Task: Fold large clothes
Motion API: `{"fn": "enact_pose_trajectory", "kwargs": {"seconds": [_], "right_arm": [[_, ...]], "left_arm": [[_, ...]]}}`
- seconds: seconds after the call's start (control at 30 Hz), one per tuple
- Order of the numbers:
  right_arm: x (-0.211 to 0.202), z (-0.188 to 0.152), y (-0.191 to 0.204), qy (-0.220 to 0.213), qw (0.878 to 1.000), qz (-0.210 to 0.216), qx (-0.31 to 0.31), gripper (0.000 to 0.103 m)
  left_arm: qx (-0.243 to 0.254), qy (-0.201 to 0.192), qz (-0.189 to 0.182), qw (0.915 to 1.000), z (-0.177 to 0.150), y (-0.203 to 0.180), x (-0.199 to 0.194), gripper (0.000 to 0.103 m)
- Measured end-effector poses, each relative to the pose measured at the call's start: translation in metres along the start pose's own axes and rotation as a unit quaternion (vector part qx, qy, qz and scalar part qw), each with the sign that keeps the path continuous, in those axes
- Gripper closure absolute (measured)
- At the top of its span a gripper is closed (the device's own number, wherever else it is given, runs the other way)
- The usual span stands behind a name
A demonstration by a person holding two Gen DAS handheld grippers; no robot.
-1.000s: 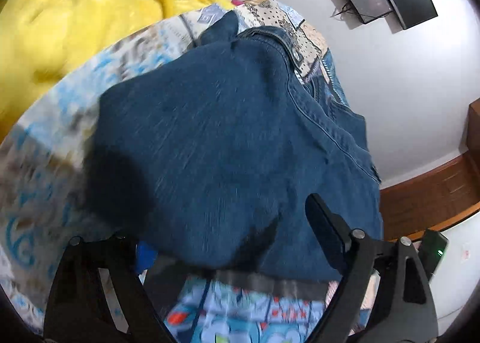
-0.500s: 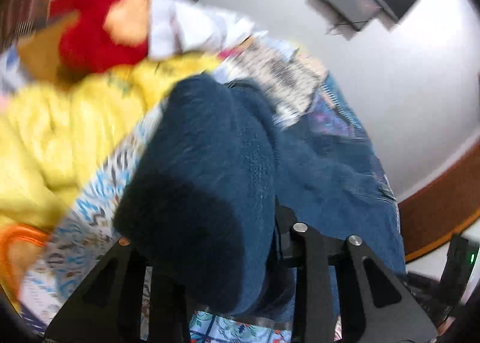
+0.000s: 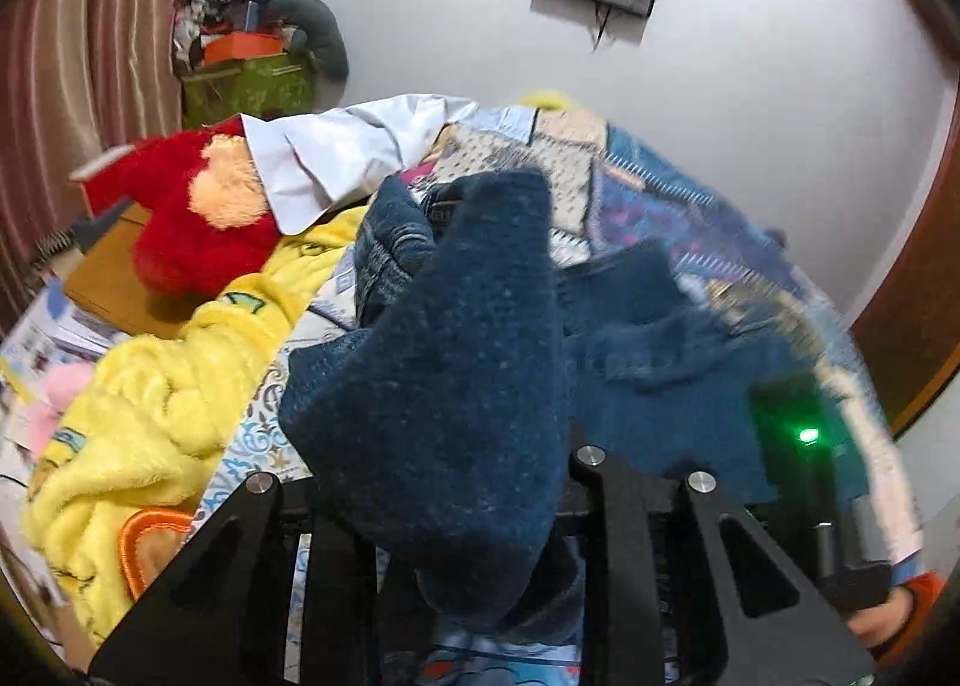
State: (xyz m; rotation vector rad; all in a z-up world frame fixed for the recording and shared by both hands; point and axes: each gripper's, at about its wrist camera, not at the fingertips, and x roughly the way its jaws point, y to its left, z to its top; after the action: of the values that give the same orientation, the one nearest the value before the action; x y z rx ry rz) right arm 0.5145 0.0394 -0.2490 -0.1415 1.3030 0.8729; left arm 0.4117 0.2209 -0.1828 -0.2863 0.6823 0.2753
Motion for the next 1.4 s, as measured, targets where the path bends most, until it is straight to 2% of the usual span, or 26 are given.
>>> {"fn": "enact_pose_trajectory", "kwargs": {"seconds": [0.17, 0.33, 0.43, 0.5, 0.57, 0.67, 0.73, 0.8, 0.9, 0.93, 1.0, 1.03, 1.07, 1.13, 1.2, 1.33, 1.4], "right_arm": [[-0.026, -0.002, -0.004, 0.020, 1.000, 0.008, 0.004, 0.086], [-0.110, -0.035, -0.030, -0.063, 0.997, -0.038, -0.005, 0.086], [-0.166, -0.063, -0.058, -0.109, 0.992, -0.068, 0.014, 0.086], [-0.195, -0.081, -0.076, -0.128, 0.988, -0.081, 0.036, 0.086], [-0.224, -0.103, -0.097, -0.144, 0.983, -0.093, 0.064, 0.086], [-0.256, -0.134, -0.117, -0.163, 0.975, -0.114, 0.099, 0.086], [-0.276, -0.152, -0.132, -0.170, 0.970, -0.126, 0.117, 0.086], [-0.285, -0.165, -0.152, -0.177, 0.967, -0.129, 0.131, 0.086], [-0.293, -0.177, -0.164, -0.179, 0.964, -0.130, 0.146, 0.086], [-0.294, -0.179, -0.167, -0.179, 0.964, -0.128, 0.149, 0.086], [-0.297, -0.185, -0.168, -0.181, 0.964, -0.122, 0.153, 0.086], [-0.299, -0.187, -0.166, -0.182, 0.964, -0.121, 0.152, 0.086], [-0.300, -0.187, -0.163, -0.185, 0.964, -0.120, 0.148, 0.086], [-0.302, -0.185, -0.159, -0.194, 0.964, -0.119, 0.138, 0.086], [-0.306, -0.183, -0.150, -0.210, 0.962, -0.118, 0.130, 0.086], [-0.310, -0.168, -0.132, -0.225, 0.963, -0.103, 0.108, 0.086], [-0.306, -0.156, -0.120, -0.220, 0.967, -0.099, 0.085, 0.086]], "left_arm": [[-0.010, -0.005, -0.020, 0.9997, 0.018, -0.004, -0.001, 0.078], [0.025, -0.037, -0.043, 0.9981, 0.055, -0.054, -0.014, 0.081], [0.066, -0.063, -0.063, 0.9939, 0.071, -0.107, -0.023, 0.081], [0.108, -0.074, -0.073, 0.9888, 0.068, -0.149, -0.027, 0.081], [0.139, -0.071, -0.077, 0.9848, 0.059, -0.184, -0.025, 0.081], [0.191, -0.056, -0.092, 0.9757, 0.025, -0.232, -0.020, 0.081], [0.234, -0.036, -0.098, 0.9666, -0.006, -0.258, -0.012, 0.081], [0.287, 0.001, -0.098, 0.9530, -0.039, -0.280, 0.002, 0.081], [0.340, 0.051, -0.076, 0.9359, -0.074, -0.297, 0.021, 0.077], [0.356, 0.054, -0.065, 0.9306, -0.081, -0.301, 0.022, 0.074], [0.369, 0.059, -0.064, 0.9252, -0.084, -0.306, 0.017, 0.063], [0.367, 0.073, -0.081, 0.9238, -0.081, -0.306, 0.013, 0.050], [0.360, 0.087, -0.104, 0.9232, -0.077, -0.304, 0.008, 0.037], [0.350, 0.106, -0.135, 0.9209, -0.075, -0.297, -0.006, 0.024], [0.339, 0.114, -0.145, 0.9225, -0.071, -0.288, -0.023, 0.021], [0.302, 0.105, -0.140, 0.9370, -0.055, -0.256, -0.051, 0.021], [0.265, 0.092, -0.154, 0.9474, -0.039, -0.227, -0.061, 0.020]]}}
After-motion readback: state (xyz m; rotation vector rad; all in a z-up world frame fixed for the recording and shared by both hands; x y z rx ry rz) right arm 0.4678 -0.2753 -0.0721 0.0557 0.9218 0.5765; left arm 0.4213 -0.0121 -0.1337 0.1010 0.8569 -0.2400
